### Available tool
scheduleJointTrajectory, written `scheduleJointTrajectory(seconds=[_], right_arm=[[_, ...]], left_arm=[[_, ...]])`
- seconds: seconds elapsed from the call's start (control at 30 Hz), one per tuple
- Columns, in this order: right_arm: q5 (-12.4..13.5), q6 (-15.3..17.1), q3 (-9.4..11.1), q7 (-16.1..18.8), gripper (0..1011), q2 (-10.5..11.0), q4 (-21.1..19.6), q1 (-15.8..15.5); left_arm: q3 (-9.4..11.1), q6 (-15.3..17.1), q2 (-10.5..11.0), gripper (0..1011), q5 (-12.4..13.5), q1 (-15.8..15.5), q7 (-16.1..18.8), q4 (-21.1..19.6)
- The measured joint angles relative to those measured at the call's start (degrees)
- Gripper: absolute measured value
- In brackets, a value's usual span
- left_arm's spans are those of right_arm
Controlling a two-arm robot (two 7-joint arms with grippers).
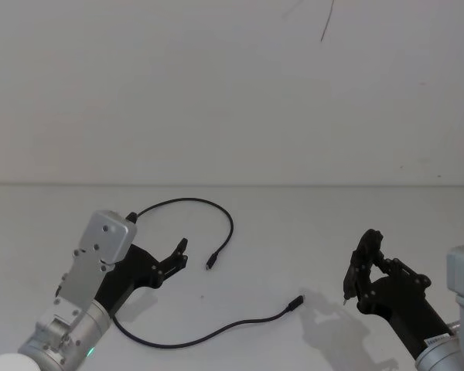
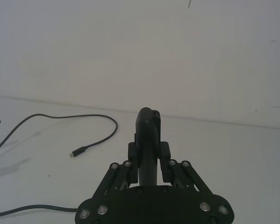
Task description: Pick up the data cable with the one hand.
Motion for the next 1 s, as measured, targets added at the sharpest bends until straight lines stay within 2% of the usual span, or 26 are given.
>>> scheduleJointTrajectory(seconds=[1.0], right_arm=[[0.0,0.0,0.0,0.0,269,0.0,0.0,0.0]], left_arm=[[0.0,0.0,0.0,1001,0.0,0.0,0.0,0.0]])
